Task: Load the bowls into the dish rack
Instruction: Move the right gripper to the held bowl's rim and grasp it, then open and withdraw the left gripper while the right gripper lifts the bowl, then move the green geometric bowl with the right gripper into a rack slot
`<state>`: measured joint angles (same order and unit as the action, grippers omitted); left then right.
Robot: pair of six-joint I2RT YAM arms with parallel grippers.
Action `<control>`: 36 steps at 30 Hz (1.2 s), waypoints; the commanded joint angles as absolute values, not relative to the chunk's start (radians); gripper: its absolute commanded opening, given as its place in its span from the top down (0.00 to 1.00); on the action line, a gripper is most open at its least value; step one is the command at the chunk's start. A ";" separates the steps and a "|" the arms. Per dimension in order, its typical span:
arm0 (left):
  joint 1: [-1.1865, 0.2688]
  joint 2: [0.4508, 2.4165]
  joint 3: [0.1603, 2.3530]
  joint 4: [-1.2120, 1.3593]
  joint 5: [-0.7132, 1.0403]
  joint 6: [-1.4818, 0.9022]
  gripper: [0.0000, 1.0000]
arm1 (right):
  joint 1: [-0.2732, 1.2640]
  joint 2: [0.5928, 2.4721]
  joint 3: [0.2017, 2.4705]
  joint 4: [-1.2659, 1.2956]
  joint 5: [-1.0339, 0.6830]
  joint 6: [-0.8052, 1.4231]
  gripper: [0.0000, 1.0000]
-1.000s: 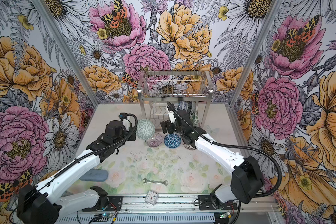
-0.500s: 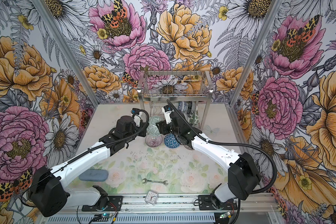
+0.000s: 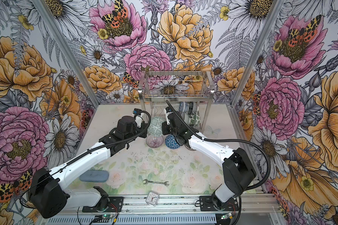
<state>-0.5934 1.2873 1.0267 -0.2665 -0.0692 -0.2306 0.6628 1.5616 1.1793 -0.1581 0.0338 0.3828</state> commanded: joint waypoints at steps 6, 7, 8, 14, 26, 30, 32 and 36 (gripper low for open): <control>-0.488 1.129 1.265 -0.713 -0.062 -0.070 0.01 | 0.688 1.590 1.237 -0.110 0.453 0.205 1.00; -0.464 1.121 1.268 -0.733 -0.049 -0.045 0.01 | 0.695 1.616 1.250 -0.110 0.505 0.183 1.00; -0.432 1.116 1.269 -0.750 -0.041 -0.025 0.01 | 0.698 1.643 1.266 -0.110 0.576 0.155 1.00; -0.290 1.081 1.221 -0.743 0.024 0.028 0.01 | 0.721 1.802 1.333 0.027 0.879 -0.052 1.00; -0.249 1.012 1.066 -0.640 0.056 0.030 0.01 | 0.700 2.164 1.610 0.284 1.094 -0.456 1.00; -0.242 0.986 1.048 -0.626 0.077 0.025 0.01 | 0.671 2.269 1.718 0.344 1.113 -0.570 1.00; -0.242 0.981 1.045 -0.626 0.080 0.024 0.01 | 0.657 2.321 1.780 0.359 1.119 -0.616 1.00; -0.242 0.976 1.046 -0.625 0.088 0.021 0.01 | 0.632 2.407 1.895 0.394 1.116 -0.713 1.00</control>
<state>-0.2508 0.9882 1.0550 -0.6518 0.0555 0.0181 0.6502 2.3737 1.8095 0.2955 1.0740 -0.5991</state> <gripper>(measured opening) 0.986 0.101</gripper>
